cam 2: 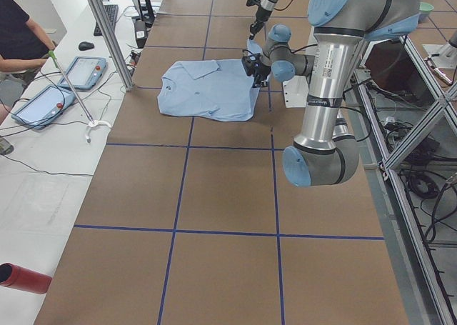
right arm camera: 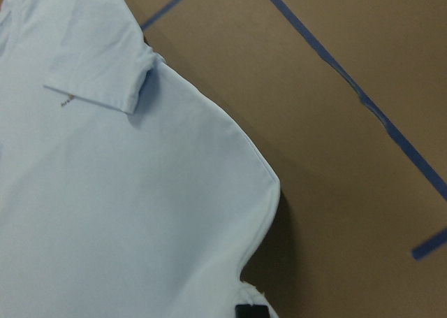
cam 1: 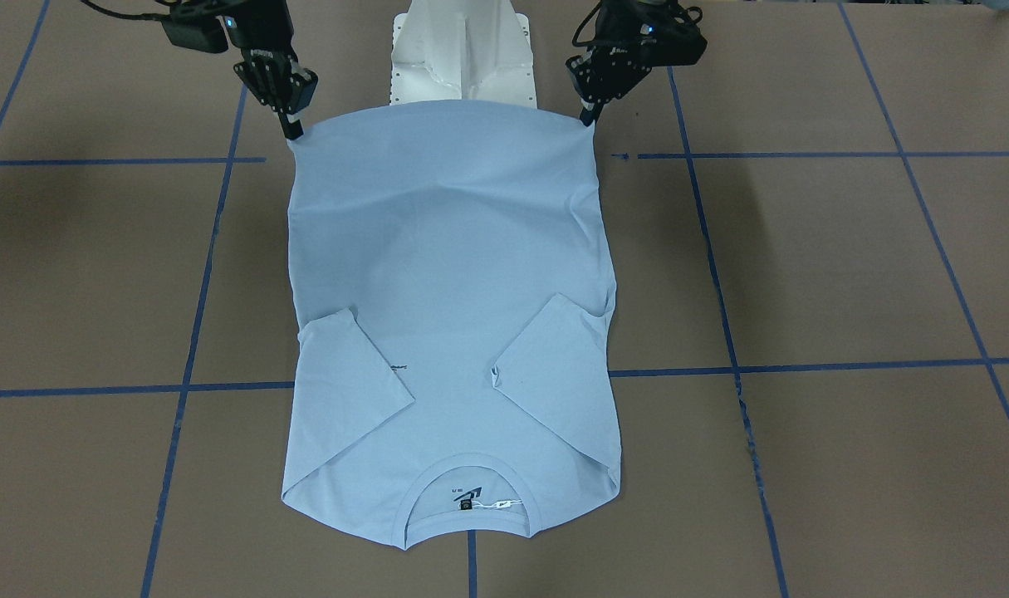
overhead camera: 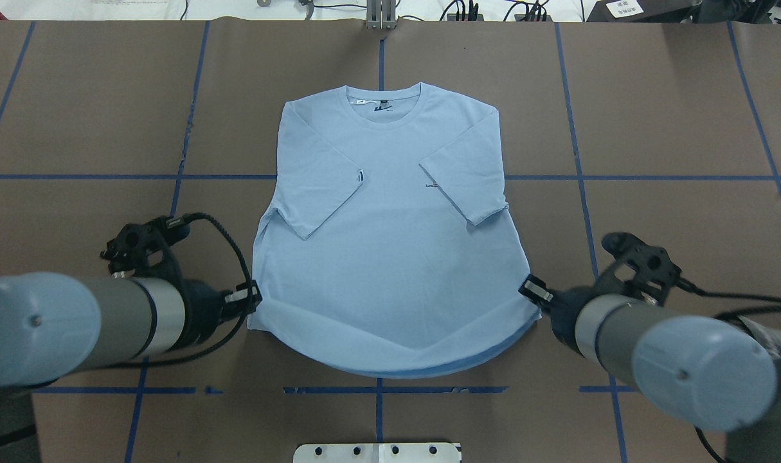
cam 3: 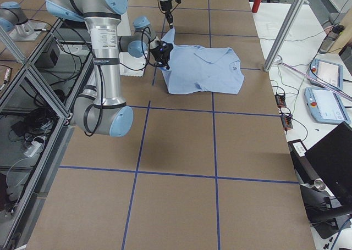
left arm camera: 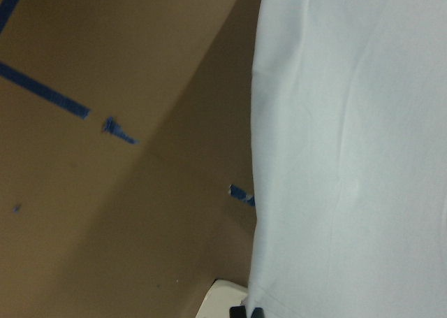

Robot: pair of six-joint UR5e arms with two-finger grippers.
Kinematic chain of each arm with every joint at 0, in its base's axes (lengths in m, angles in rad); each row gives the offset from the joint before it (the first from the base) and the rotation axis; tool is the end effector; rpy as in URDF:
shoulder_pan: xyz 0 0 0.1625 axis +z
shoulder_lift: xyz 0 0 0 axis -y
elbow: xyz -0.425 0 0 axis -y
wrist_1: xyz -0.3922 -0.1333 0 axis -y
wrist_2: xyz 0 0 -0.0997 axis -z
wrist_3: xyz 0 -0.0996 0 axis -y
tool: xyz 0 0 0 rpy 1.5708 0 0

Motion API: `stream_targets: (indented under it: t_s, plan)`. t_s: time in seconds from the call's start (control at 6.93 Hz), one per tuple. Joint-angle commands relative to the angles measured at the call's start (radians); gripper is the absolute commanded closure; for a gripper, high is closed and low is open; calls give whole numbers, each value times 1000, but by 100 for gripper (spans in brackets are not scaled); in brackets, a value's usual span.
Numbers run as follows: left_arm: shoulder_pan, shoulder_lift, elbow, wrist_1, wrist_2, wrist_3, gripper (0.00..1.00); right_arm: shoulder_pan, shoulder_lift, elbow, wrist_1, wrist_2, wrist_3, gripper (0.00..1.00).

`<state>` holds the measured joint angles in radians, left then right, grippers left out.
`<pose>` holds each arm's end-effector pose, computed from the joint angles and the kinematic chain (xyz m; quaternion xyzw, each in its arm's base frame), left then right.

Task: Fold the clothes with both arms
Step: 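Lift the hem with both grippers and fold it toward the collar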

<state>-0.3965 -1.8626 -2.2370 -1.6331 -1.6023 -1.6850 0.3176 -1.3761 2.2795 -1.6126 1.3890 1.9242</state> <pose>0.3970 -0.3073 0.2158 0.0551 0.4853 -0.2130 0.8462 -0.3938 -0.2887 0.2596 0.0750 -0.4173 0.3337 0.8419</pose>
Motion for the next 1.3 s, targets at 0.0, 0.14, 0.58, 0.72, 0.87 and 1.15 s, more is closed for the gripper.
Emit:
stream_targets:
  t_s: [0.0,0.14,0.58,0.72,0.87,1.15]
  plan:
    - [-210,-145,252,-13,-2,201,100,215,225,-348,10,42,-204,100]
    - [-278,-189,387,-119,-2,238,100,274,283,-442,11,56,-261,100]
    - [-324,-298,762,-410,102,238,100,380,474,-892,230,65,-269,100]
    - [-324,-340,868,-474,131,238,100,403,503,-957,264,67,-286,100]
    - [-329,-357,939,-535,165,238,100,412,544,-1036,298,67,-287,100]
    - [-335,-363,958,-547,176,260,97,416,589,-1112,378,68,-286,100]
